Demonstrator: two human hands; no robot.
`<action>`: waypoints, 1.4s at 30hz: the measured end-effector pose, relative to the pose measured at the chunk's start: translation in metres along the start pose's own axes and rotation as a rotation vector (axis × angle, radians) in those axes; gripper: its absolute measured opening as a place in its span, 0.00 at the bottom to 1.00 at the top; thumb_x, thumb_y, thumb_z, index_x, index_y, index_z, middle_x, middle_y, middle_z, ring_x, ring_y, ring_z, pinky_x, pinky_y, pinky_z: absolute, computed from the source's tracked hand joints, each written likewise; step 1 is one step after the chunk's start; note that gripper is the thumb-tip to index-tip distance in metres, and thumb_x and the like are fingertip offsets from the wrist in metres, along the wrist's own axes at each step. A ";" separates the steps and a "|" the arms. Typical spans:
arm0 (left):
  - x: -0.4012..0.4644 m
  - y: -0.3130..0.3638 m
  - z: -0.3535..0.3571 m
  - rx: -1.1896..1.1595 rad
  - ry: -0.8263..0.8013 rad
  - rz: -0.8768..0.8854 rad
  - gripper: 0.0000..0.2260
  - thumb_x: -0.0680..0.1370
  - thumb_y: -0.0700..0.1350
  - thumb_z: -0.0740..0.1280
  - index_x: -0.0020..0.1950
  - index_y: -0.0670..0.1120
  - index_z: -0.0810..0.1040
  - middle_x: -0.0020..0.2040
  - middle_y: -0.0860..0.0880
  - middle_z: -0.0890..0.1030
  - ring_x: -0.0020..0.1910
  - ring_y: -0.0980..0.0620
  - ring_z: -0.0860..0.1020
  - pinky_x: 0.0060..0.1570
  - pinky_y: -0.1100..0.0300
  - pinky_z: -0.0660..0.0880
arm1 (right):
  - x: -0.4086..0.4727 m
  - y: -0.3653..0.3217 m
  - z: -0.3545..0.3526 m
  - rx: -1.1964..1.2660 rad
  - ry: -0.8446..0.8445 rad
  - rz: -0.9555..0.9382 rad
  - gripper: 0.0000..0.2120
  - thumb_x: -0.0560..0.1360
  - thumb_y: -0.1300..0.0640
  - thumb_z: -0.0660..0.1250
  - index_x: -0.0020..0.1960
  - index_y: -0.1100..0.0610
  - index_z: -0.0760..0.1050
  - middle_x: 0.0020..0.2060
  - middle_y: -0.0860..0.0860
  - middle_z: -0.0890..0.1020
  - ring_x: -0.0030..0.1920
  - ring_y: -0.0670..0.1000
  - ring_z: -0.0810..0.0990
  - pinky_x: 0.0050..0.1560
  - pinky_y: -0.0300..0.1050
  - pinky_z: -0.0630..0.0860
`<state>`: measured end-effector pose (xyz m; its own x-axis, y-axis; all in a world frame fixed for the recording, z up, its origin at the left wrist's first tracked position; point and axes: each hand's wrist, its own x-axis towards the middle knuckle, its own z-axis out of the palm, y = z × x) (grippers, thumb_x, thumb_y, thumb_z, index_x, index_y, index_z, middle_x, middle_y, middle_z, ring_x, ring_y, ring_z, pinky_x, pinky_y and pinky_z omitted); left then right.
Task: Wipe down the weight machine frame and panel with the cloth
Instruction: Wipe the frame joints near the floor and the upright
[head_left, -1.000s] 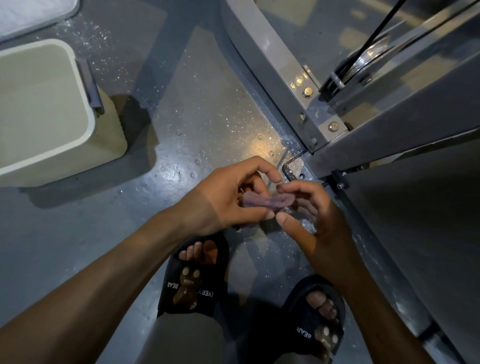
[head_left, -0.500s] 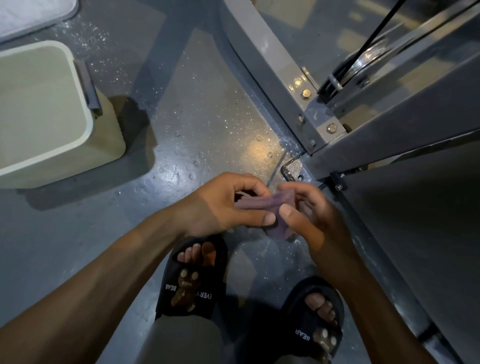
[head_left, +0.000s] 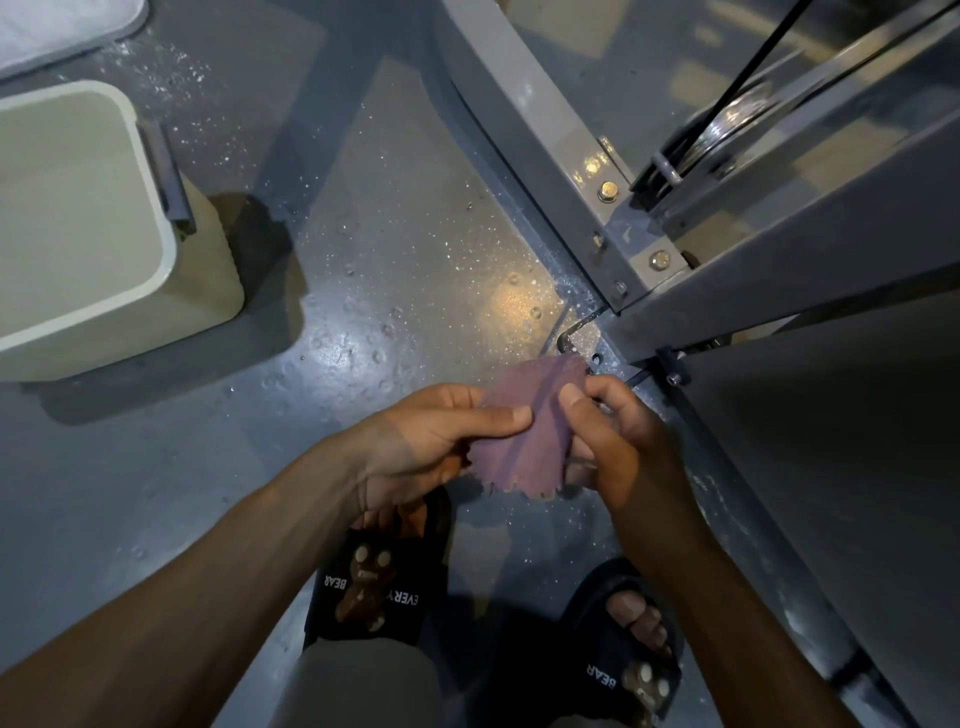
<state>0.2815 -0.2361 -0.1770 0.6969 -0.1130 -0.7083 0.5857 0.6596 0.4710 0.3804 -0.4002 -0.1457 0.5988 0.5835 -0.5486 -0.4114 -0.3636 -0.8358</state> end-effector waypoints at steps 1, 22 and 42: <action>0.000 0.000 -0.002 0.018 0.016 0.005 0.19 0.74 0.45 0.73 0.61 0.35 0.82 0.56 0.37 0.84 0.52 0.44 0.84 0.58 0.53 0.79 | 0.000 0.000 -0.002 0.023 -0.045 0.032 0.12 0.79 0.53 0.70 0.57 0.59 0.75 0.38 0.52 0.86 0.36 0.51 0.83 0.35 0.46 0.77; 0.018 0.035 0.005 0.186 0.132 0.306 0.06 0.78 0.39 0.71 0.49 0.42 0.74 0.36 0.47 0.79 0.35 0.54 0.77 0.35 0.66 0.75 | 0.019 0.003 -0.005 0.244 -0.023 0.001 0.04 0.68 0.55 0.71 0.42 0.51 0.78 0.48 0.61 0.85 0.50 0.65 0.84 0.47 0.60 0.82; 0.118 0.258 -0.009 1.290 0.702 0.785 0.14 0.73 0.42 0.77 0.57 0.44 0.81 0.49 0.48 0.83 0.45 0.50 0.83 0.45 0.58 0.81 | 0.049 0.010 -0.001 0.166 0.206 0.073 0.15 0.69 0.62 0.69 0.56 0.57 0.79 0.45 0.54 0.86 0.37 0.56 0.85 0.38 0.49 0.80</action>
<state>0.5113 -0.0720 -0.1440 0.8677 0.4968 -0.0192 0.3898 -0.6557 0.6466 0.4057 -0.3763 -0.1810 0.6835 0.3934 -0.6148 -0.5559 -0.2653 -0.7878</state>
